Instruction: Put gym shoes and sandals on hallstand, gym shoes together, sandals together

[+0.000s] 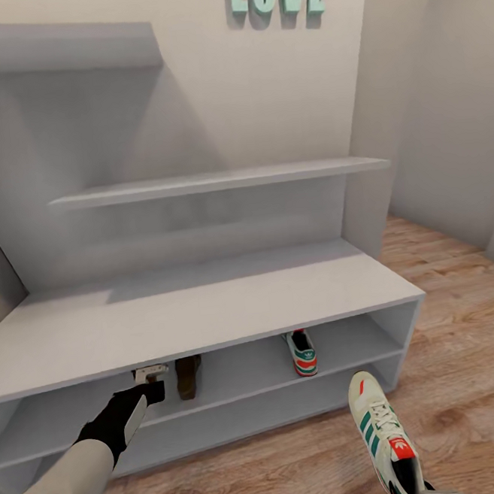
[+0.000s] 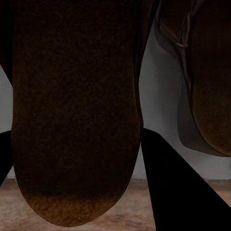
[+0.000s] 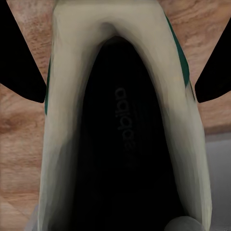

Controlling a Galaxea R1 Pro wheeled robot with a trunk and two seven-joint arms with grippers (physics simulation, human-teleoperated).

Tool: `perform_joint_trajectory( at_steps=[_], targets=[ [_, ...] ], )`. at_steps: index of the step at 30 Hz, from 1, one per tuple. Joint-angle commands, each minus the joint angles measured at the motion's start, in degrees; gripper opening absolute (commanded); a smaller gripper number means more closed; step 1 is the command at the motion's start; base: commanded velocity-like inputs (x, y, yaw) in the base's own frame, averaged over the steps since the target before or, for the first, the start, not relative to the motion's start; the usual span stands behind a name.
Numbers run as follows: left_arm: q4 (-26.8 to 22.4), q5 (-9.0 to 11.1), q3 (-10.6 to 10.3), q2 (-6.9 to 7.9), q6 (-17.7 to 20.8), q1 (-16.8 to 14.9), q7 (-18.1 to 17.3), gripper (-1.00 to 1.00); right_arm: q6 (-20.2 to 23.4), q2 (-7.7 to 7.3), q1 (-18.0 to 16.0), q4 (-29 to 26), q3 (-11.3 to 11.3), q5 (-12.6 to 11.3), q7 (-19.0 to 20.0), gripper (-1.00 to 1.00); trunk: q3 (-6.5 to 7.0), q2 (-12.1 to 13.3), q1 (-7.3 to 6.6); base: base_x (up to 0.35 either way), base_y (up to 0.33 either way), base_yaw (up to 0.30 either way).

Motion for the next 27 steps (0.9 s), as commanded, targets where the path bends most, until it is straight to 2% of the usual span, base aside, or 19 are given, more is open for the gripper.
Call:
perform_joint_trajectory(
  at_steps=[1,5,19,20,27],
  targets=[
    [-0.12,0.22,0.09,-0.01,0.37,-0.01,0.13,-1.0,-0.16,0.0,-0.03,0.03,0.04,0.02,-0.17,-1.0,-0.05,-0.02,0.0,0.139,0.0,0.0],
    [-0.12,0.22,0.13,0.01,0.37,-0.01,0.13,-1.0,-0.16,0.0,-0.03,0.03,0.04,0.02,-0.14,-1.0,-0.05,-0.02,0.0,0.144,0.0,0.0],
    [-0.12,0.25,0.07,0.08,0.37,0.04,0.0,-1.0,-0.16,0.0,-0.03,0.12,0.04,0.02,-0.15,-1.0,-0.05,-0.02,0.0,0.007,0.0,0.0],
    [-0.12,0.27,0.06,0.08,0.39,0.06,-0.02,1.0,-0.16,0.0,-0.03,0.12,0.04,0.02,-0.16,-1.0,-0.05,-0.02,0.0,0.0,0.0,0.0],
    [-0.12,0.22,0.04,0.06,0.42,0.11,-0.01,1.0,-0.14,0.0,-0.03,0.12,0.04,0.02,-0.15,-1.0,-0.05,-0.02,0.0,0.0,0.0,0.0]
  ],
)
